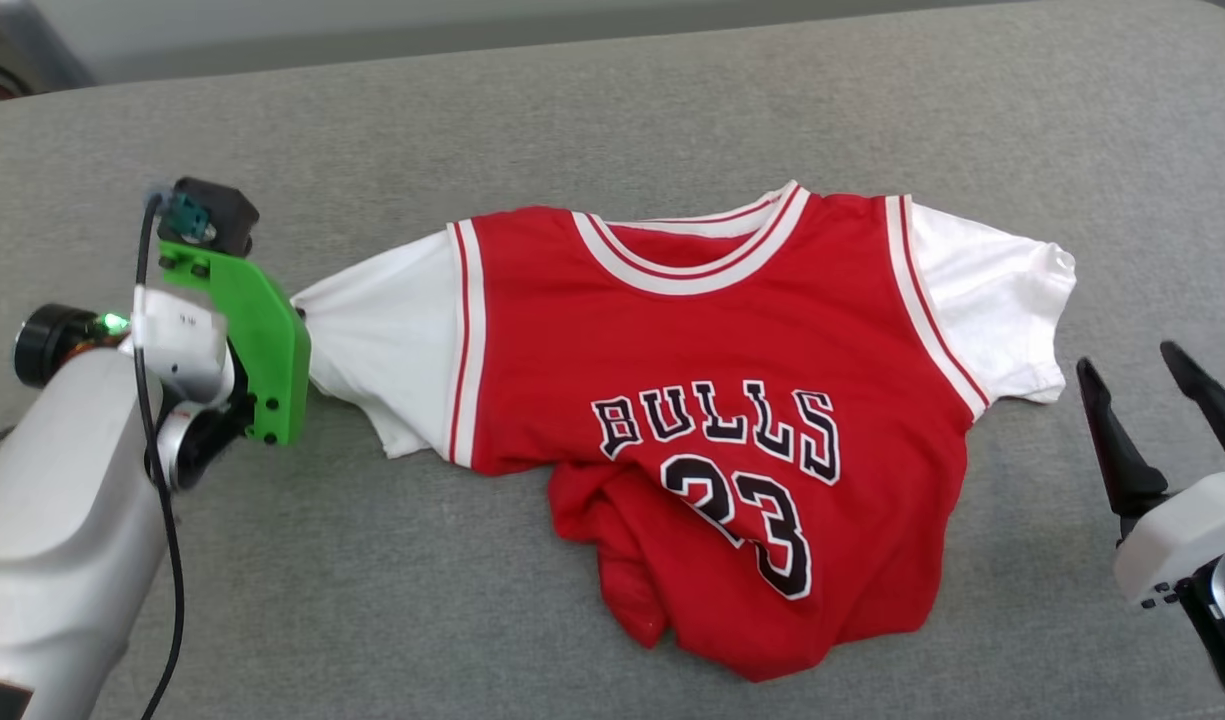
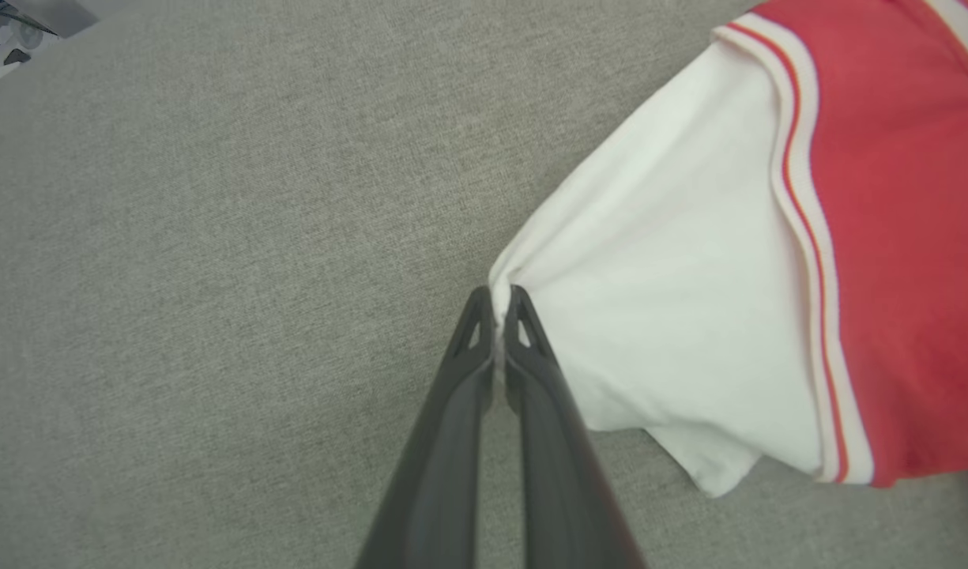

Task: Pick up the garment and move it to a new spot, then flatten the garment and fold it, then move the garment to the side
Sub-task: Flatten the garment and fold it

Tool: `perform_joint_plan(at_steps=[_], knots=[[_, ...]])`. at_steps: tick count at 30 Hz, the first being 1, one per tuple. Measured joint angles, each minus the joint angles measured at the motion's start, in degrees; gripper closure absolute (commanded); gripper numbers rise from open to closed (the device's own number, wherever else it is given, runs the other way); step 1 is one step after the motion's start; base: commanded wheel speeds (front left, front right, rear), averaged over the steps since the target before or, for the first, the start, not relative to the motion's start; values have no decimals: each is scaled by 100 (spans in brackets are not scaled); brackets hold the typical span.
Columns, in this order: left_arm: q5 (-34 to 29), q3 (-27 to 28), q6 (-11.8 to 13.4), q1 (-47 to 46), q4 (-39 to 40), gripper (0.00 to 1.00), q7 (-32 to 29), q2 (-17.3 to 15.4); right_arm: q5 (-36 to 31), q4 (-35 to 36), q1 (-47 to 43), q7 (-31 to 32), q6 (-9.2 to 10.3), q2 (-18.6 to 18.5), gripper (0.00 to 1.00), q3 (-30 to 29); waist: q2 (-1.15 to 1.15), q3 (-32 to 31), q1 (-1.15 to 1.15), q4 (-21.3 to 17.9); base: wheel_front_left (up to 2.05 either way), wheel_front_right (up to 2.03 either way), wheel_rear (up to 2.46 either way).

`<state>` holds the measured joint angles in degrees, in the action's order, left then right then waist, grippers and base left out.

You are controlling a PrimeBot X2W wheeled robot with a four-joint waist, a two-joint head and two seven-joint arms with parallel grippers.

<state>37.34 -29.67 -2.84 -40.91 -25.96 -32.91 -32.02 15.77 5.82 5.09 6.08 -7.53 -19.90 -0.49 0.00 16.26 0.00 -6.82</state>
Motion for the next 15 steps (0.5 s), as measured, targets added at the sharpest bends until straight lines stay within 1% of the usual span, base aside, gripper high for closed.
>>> perform_joint_plan(at_steps=[1, 5, 7, 9, 10, 12, 15], knots=[[18, 16, 36, 120, 177, 100, 0, -46, 21, 0, -28, 164, 0, -81, 0, 34, 0, -25, 0, 38, 0, 0, 0], [82, 147, 377, 712, 1238, 100, -88, -354, 294, 42, -33, 1071, 0, -375, 0, 99, 0, -108, 0, 229, 0, 0, 0], [118, 216, 566, 1033, 1909, 100, -182, -533, 622, 46, 16, 1645, 0, -464, 0, 62, 0, -117, 0, 324, 0, 0, 0], [207, 271, 715, 1307, 2506, 100, -265, -617, 859, 35, 146, 2111, -1, -647, 0, 96, 0, -95, 0, 399, 0, 0, 0], [232, 285, 803, 1481, 2905, 100, -327, -665, 958, 1, 305, 2392, -1, -817, 0, 91, 0, -59, 0, 440, 0, 0, 0], [252, 294, 948, 1686, 3441, 100, -401, -724, 1088, -86, 589, 2752, 0, -1085, 0, 93, 0, 16, 0, 491, 0, 0, 0], [328, 305, 1136, 1952, 4111, 100, -494, -772, 1223, -332, 1105, 3278, 0, -1318, 0, 119, 0, 146, 0, 578, 0, 0, 0]])
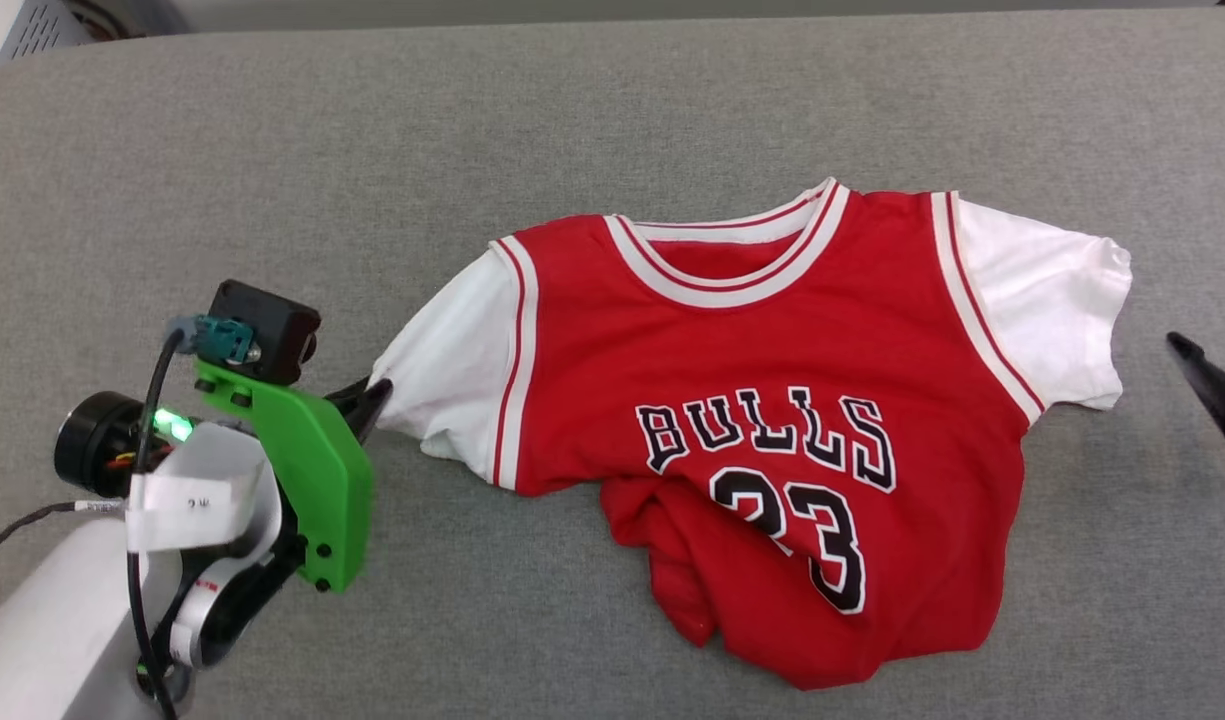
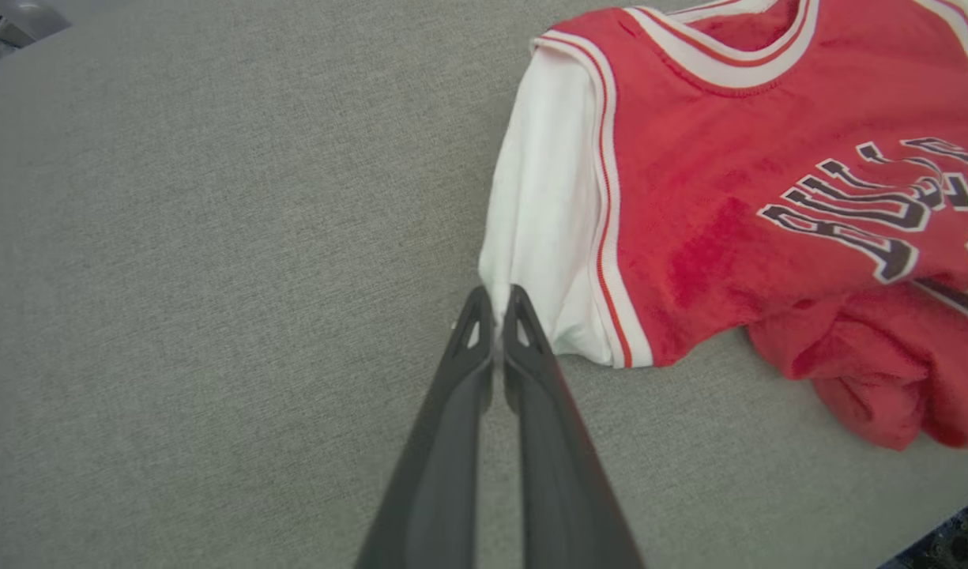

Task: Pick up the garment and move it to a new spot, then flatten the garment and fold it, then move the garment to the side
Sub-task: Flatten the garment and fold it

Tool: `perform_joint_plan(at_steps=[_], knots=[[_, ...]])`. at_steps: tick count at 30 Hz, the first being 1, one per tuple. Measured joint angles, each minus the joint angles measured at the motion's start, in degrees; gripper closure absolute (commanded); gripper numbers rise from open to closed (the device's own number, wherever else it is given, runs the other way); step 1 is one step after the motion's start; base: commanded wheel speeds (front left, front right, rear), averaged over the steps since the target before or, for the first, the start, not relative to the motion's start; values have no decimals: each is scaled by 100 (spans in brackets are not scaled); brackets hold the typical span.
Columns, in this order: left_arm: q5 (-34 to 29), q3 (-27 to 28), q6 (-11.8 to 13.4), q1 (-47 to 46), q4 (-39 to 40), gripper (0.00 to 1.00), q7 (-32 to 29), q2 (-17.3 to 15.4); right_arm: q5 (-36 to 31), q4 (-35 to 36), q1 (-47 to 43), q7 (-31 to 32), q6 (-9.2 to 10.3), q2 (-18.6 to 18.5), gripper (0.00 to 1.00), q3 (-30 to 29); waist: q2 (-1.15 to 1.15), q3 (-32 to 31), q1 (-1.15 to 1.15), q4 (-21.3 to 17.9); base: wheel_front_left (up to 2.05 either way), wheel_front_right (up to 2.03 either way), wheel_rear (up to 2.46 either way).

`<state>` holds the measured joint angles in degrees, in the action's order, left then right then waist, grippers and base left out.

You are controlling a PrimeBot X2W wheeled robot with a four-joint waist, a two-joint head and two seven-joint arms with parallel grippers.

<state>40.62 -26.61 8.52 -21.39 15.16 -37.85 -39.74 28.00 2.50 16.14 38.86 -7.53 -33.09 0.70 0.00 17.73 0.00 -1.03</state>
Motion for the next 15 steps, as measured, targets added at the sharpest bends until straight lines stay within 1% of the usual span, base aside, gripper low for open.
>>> perform_joint_plan(at_steps=[1, 4, 8, 12, 15], knots=[[3, -3, 51, 79, 196, 100, -18, -35, 2, -79, 176, 159, -1, -77, 0, 34, 0, 52, 0, 28, 0, 0, 0], [-32, -21, 176, 205, 631, 100, -79, -121, 105, -374, 718, 603, 0, -93, 0, 30, 0, 214, 0, 109, 0, 0, 0], [-175, -49, 265, 216, 992, 100, -112, -147, 93, -778, 1308, 1080, 0, -140, 0, 76, 0, 441, 0, 236, 0, 0, 0], [-288, -110, 282, 190, 1145, 100, -130, -135, 20, -1172, 1757, 1233, 0, -149, 0, 163, 0, 678, 0, 358, 0, 0, 0], [-335, -143, 281, 125, 1177, 100, -126, -108, -44, -1466, 1950, 1232, 0, -145, 0, 222, 0, 844, 0, 446, 0, 0, 0]])
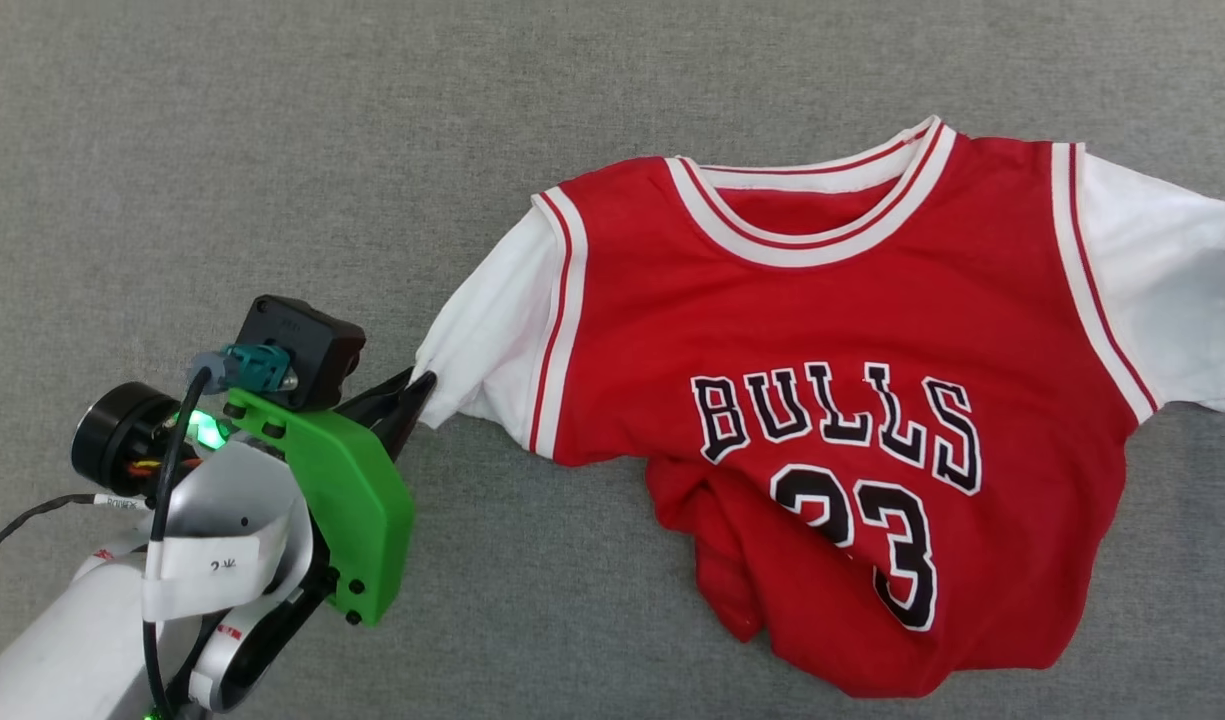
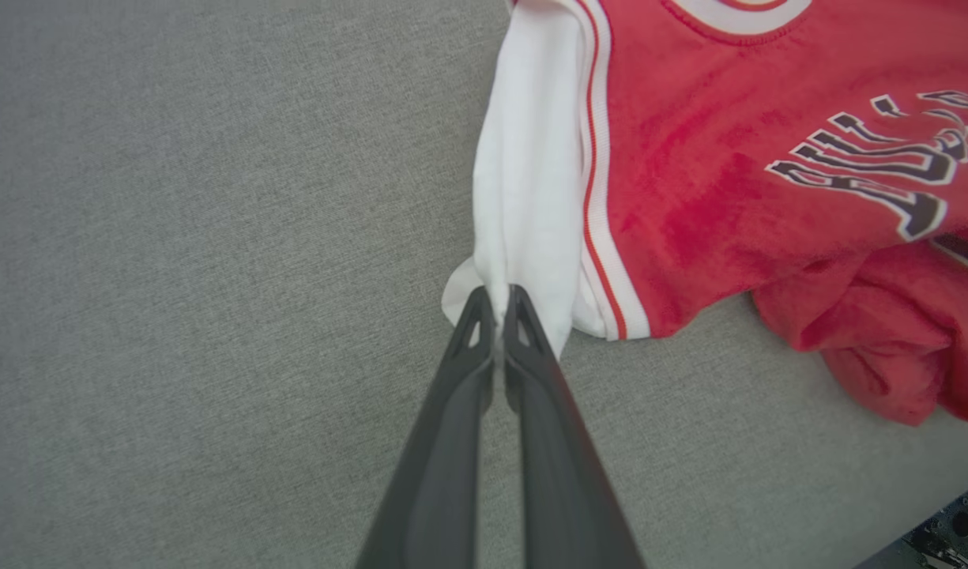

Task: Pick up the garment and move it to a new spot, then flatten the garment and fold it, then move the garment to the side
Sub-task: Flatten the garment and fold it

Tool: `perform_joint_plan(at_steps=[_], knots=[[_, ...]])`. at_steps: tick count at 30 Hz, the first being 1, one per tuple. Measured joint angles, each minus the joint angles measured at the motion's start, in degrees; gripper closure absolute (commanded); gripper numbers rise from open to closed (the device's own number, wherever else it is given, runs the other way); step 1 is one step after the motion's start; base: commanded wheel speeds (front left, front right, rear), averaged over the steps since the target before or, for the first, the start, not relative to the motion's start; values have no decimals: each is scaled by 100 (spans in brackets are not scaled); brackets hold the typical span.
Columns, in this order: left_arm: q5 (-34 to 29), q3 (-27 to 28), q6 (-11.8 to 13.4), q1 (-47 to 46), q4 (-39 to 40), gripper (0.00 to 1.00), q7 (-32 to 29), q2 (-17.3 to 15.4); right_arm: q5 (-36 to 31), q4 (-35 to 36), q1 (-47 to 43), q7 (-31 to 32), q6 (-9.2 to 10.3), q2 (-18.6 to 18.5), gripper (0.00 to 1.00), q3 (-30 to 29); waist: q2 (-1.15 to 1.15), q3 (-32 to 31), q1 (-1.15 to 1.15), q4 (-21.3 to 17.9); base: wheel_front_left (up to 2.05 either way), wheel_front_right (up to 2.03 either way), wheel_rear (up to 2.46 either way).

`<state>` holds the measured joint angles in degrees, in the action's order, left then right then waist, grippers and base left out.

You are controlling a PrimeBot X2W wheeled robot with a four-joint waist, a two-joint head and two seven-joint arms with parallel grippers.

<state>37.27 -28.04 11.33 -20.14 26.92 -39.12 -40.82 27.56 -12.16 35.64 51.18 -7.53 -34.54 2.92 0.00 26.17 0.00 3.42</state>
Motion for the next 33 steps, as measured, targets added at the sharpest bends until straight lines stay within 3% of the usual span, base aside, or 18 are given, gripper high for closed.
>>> perform_joint_plan(at_steps=[5, 9, 11, 12, 24, 33], knots=[[-40, -32, -2, -117, -33, 100, 48, 79, -65, -339, 124, -69, 1, -2, 0, 229, 0, 226, 0, 136, 0, 0, 0], [-85, -33, -2, -203, -112, 100, 141, 151, -53, -433, 181, -138, 8, -212, 0, 552, 0, 326, 0, 233, 0, 0, 0], [-85, -35, -3, -204, -175, 100, 174, 169, 27, -498, 181, -155, 15, -276, 80, 642, 0, 339, 0, 267, 0, 0, 0], [-85, -34, -8, -204, -213, 100, 186, 168, 63, -512, 181, -165, 16, -302, 100, 686, 0, 334, 0, 272, 0, 0, 0], [-86, 89, -33, -220, -662, 100, 475, 160, 349, -929, 191, -1033, 0, -246, 100, 823, 0, -78, 0, 176, 0, 0, 0], [-213, 296, -91, -345, -957, 100, 948, 134, 419, -716, 188, -1725, 0, -521, 100, 823, 0, -689, 0, 35, 0, 0, 0]])
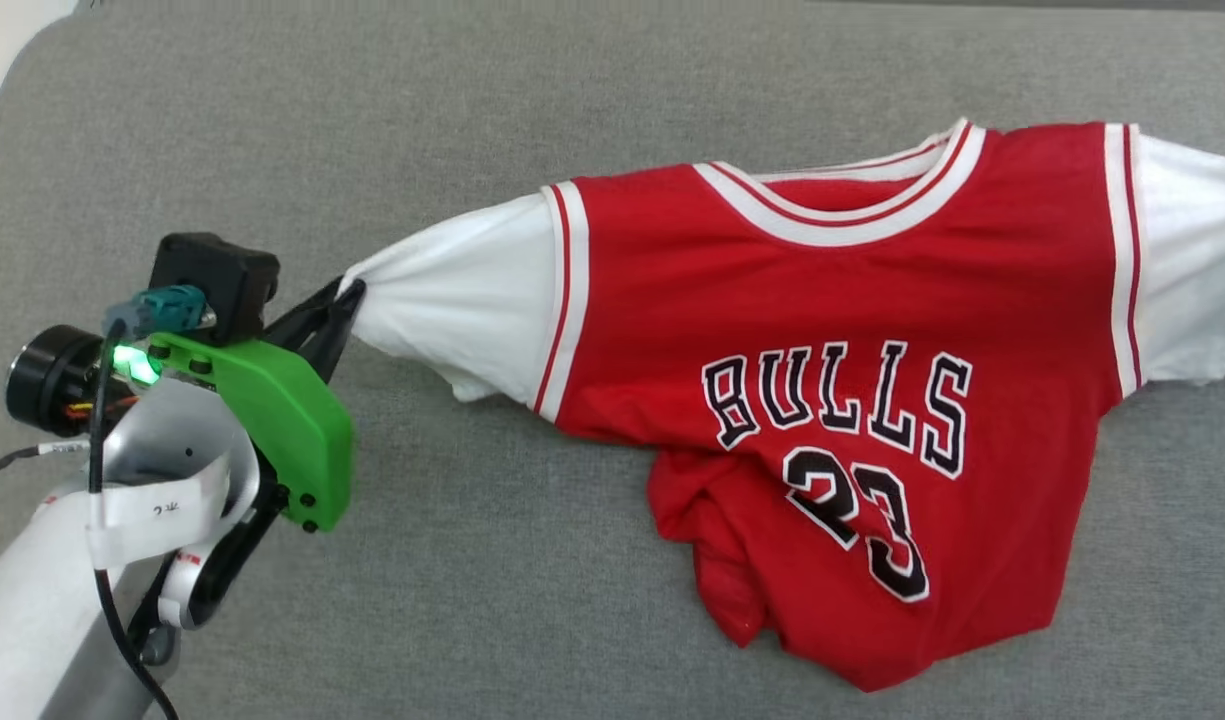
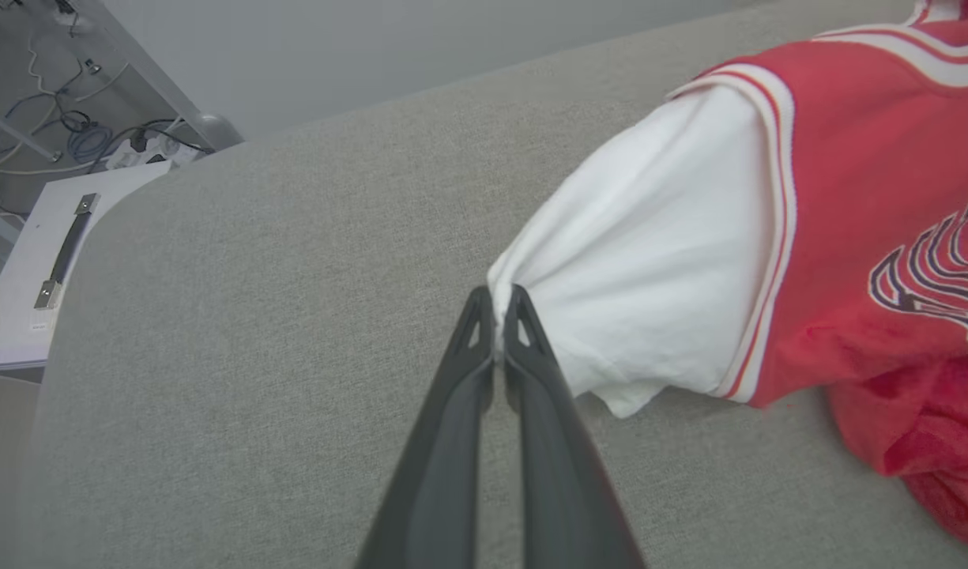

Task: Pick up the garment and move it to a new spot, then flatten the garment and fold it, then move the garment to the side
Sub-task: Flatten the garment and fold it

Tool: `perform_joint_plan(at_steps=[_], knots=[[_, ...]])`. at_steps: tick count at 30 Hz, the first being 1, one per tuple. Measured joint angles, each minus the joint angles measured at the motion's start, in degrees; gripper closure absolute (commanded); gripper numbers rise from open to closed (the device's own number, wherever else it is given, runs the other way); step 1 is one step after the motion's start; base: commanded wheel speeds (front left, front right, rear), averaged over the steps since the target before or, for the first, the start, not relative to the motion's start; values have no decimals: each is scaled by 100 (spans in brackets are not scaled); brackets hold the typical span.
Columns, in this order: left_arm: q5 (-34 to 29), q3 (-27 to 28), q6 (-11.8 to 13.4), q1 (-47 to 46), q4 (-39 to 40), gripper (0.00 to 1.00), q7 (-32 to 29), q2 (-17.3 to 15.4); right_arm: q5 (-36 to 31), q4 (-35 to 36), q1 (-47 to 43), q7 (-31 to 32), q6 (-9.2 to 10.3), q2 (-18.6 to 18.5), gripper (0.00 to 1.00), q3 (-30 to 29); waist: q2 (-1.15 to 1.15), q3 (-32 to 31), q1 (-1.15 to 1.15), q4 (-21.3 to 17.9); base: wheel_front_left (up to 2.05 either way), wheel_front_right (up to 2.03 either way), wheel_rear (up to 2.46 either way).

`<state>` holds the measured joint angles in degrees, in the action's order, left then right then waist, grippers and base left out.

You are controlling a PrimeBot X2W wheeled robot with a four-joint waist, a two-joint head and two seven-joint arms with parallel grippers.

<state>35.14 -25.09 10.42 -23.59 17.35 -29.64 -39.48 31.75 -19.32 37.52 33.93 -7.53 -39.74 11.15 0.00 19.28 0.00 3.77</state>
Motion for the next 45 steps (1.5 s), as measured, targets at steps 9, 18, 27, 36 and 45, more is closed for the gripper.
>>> perform_joint_plan(at_steps=[9, 18, 27, 36, 45], knots=[[-141, 347, 16, -210, 37, 100, 446, -143, 160, 543, 73, -413, -1, -286, 100, 23, 0, -717, 0, -168, 0, 0, 0], [-296, 758, 53, -322, 240, 100, 801, -453, 377, 1062, 138, -816, -1, -240, 100, -360, 0, -1378, 0, -303, 0, 0, 0], [-341, 1180, 91, -657, 423, 100, 1070, -680, 399, 1611, 253, -959, -7, -294, 100, -725, 0, -1674, 1, -422, 0, 0, 0], [-323, 1268, -280, -1481, 85, 100, 1068, -868, 371, 1500, 878, -1203, -9, -264, 100, -905, 0, -1387, 1, -445, 0, 0, 0], [-426, 761, -1071, -3468, -1024, 100, 961, -661, 282, 798, 2204, -1373, -9, -267, 100, -900, 0, -604, 1, -428, 0, 0, 0]])
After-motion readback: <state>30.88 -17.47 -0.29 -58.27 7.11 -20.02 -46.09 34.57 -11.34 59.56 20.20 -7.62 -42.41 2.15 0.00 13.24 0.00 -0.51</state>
